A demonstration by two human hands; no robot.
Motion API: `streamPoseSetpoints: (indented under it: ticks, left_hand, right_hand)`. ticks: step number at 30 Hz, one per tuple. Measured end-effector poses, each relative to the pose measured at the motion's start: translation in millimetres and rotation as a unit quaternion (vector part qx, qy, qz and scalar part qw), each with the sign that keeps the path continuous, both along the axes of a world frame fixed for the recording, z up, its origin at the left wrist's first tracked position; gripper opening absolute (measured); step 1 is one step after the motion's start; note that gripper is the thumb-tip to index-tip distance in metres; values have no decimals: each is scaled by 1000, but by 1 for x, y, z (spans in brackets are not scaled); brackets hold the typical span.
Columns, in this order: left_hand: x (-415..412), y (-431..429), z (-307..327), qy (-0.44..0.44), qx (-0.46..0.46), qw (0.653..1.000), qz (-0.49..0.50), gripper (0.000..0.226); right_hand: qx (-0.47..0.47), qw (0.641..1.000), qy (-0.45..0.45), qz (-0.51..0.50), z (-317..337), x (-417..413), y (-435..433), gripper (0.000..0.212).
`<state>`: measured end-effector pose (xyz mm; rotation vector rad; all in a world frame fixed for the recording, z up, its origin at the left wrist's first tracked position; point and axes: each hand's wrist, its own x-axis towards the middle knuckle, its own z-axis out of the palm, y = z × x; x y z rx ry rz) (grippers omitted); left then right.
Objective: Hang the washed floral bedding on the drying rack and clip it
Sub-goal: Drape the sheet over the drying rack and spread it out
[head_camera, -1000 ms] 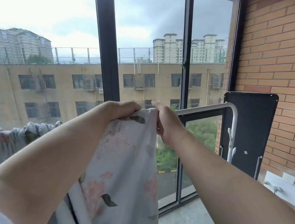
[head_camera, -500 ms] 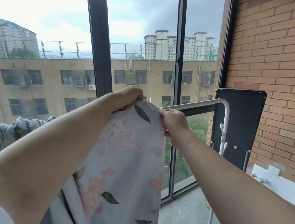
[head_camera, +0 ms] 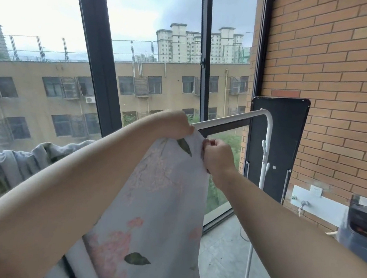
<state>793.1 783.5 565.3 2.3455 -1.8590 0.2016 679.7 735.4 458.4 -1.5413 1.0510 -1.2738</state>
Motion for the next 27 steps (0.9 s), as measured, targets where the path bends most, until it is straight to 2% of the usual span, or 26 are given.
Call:
streamPoseSetpoints:
  ticks: [6,13,15,20,27]
  left_hand:
    - [-4,-24,-9,80,-80,993,-19,44]
    - [-16,-45,-12,157,-140,977,-27,14]
    - [-19,-52,-10,182,-162,969,-25,15]
    - [-35,-76,-11,149,-211,965,-38,10]
    - [-45,-101,-11,114,-215,968,-55,1]
  right_hand:
    - [1,998,-27,-60,5,-1,-21,23]
    - [5,994,-38,-106,9,-21,-50,24]
    - [9,993,-42,-111,9,-28,-60,26]
    - [9,993,-56,-103,11,-46,-93,25]
    - [1,1000,-27,-1,14,-76,-135,25]
